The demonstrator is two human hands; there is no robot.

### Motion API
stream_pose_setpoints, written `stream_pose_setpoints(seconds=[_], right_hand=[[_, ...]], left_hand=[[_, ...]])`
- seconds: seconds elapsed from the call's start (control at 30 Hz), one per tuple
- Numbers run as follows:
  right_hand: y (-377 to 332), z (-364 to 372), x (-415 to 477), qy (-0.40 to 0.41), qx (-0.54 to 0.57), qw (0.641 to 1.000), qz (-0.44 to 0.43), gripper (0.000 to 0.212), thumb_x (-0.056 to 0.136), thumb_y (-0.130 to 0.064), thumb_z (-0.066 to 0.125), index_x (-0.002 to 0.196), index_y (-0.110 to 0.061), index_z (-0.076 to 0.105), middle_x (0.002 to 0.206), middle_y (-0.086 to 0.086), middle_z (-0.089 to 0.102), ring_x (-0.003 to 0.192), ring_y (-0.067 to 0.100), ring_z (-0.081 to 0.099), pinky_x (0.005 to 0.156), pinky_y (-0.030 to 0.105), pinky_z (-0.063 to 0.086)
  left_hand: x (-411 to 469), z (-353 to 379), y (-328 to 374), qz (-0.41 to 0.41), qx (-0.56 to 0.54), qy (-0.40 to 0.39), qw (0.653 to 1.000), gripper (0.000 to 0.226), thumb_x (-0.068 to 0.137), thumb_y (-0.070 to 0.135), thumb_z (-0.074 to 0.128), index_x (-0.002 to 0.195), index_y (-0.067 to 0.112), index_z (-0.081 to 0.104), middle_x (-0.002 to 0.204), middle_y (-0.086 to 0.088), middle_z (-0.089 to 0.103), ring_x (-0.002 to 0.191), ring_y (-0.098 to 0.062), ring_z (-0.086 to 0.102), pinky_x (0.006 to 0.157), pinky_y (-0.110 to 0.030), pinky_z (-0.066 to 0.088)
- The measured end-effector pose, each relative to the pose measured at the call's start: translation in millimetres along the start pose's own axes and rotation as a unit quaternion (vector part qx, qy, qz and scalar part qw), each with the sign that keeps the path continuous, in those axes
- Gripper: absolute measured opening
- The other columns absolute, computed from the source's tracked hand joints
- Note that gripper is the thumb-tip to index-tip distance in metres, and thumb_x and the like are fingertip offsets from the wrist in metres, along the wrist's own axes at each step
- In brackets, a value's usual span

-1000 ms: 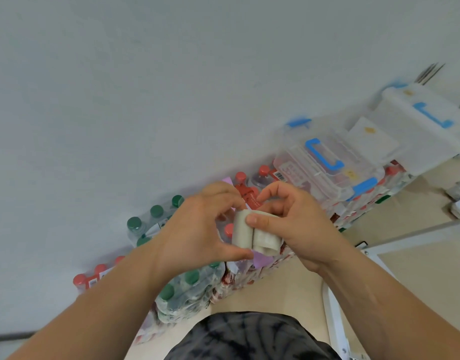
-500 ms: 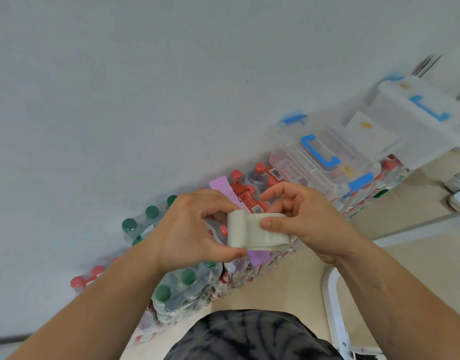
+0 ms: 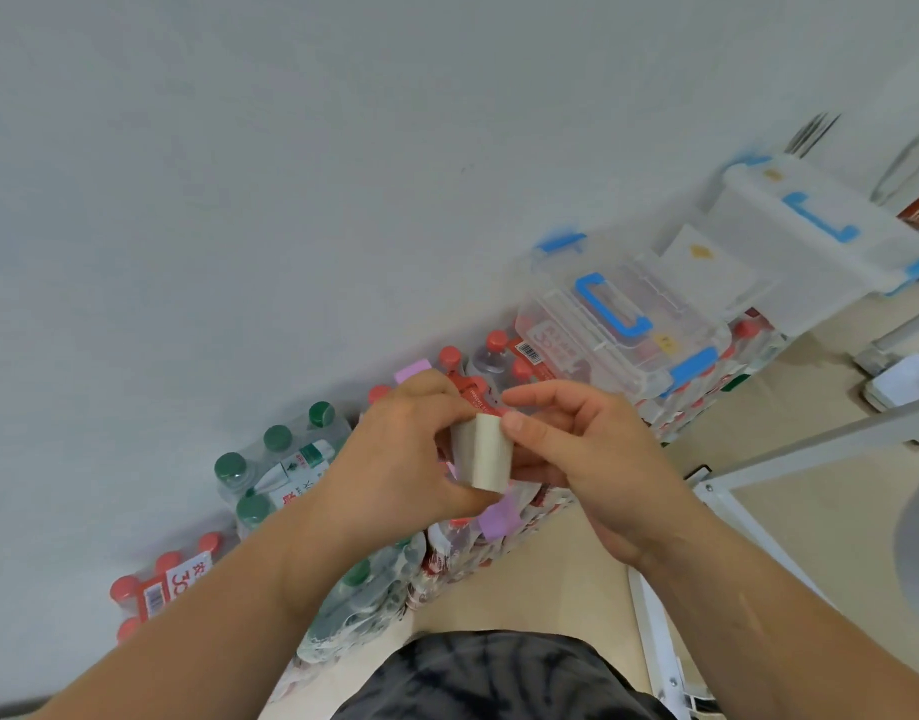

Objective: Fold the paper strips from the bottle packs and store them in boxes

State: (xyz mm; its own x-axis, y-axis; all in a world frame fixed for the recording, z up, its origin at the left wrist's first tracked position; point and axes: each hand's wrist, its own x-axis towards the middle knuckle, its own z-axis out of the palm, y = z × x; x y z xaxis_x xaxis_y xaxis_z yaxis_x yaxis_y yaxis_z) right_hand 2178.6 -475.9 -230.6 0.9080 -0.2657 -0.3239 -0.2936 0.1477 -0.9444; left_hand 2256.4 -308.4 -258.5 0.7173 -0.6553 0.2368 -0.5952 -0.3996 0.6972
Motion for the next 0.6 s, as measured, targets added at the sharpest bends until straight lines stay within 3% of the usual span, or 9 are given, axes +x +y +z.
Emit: stream_pose_setpoints(seconds=[0.13, 0.3, 0.4, 0.5, 0.6], right_hand=[[4.6, -11.7, -1.6, 0.005, 0.047, 0.999, 0.017, 0.032, 0.072, -0.013, 0.077, 0.102, -0.002, 0.071, 0.094, 0.027, 0.074, 0.076, 0.030, 0.074, 0.069, 0.036, 0.062], [10.3, -24.5, -1.2, -0.008, 0.119, 0.992, 0.033, 0.031, 0.076, -0.018, 0.070, 0.101, 0.000, 0.073, 0.098, 0.022, 0.076, 0.084, 0.032, 0.073, 0.077, 0.045, 0.061], [9.5, -24.6, -3.1, -0.008, 0.092, 0.995, 0.039, 0.045, 0.070, -0.025, 0.079, 0.106, 0.000, 0.071, 0.097, 0.020, 0.076, 0.085, 0.031, 0.075, 0.073, 0.042, 0.062], [14.9, -22.5, -2.8, 0.061, 0.033, 0.996, 0.059, 0.048, 0.059, -0.020, 0.090, 0.101, -0.005, 0.072, 0.092, 0.019, 0.075, 0.076, 0.023, 0.076, 0.062, 0.031, 0.059], [20.9, -28.2, -2.4, 0.088, 0.005, 0.994, 0.062, 0.036, 0.067, -0.010, 0.091, 0.098, -0.008, 0.072, 0.092, 0.017, 0.075, 0.074, 0.021, 0.075, 0.061, 0.029, 0.058]], left_hand=[[3.3, 10.9, 5.6, -0.007, -0.039, 0.004, 0.999, 0.041, 0.057, 0.026, 0.090, 0.093, 0.020, 0.072, 0.088, 0.009, 0.057, 0.076, -0.012, 0.058, 0.062, -0.016, 0.047], [9.4, 11.9, 15.2, -0.020, -0.068, -0.003, 0.997, 0.045, 0.057, 0.016, 0.090, 0.099, 0.021, 0.073, 0.094, 0.009, 0.052, 0.078, -0.008, 0.054, 0.062, -0.013, 0.044], [12.1, 19.9, 17.0, -0.017, -0.035, -0.022, 0.999, 0.043, 0.059, 0.015, 0.085, 0.099, 0.021, 0.072, 0.096, 0.015, 0.046, 0.083, 0.004, 0.051, 0.064, -0.006, 0.040], [15.5, 30.6, 20.9, 0.004, 0.011, -0.069, 0.998, 0.044, 0.063, 0.019, 0.081, 0.105, 0.024, 0.071, 0.097, 0.014, 0.044, 0.084, 0.004, 0.050, 0.067, -0.009, 0.043], [18.7, 38.8, 24.8, 0.031, 0.017, -0.096, 0.995, 0.070, 0.063, 0.023, 0.083, 0.130, 0.028, 0.061, 0.106, 0.008, 0.049, 0.082, 0.001, 0.048, 0.072, -0.015, 0.046]])
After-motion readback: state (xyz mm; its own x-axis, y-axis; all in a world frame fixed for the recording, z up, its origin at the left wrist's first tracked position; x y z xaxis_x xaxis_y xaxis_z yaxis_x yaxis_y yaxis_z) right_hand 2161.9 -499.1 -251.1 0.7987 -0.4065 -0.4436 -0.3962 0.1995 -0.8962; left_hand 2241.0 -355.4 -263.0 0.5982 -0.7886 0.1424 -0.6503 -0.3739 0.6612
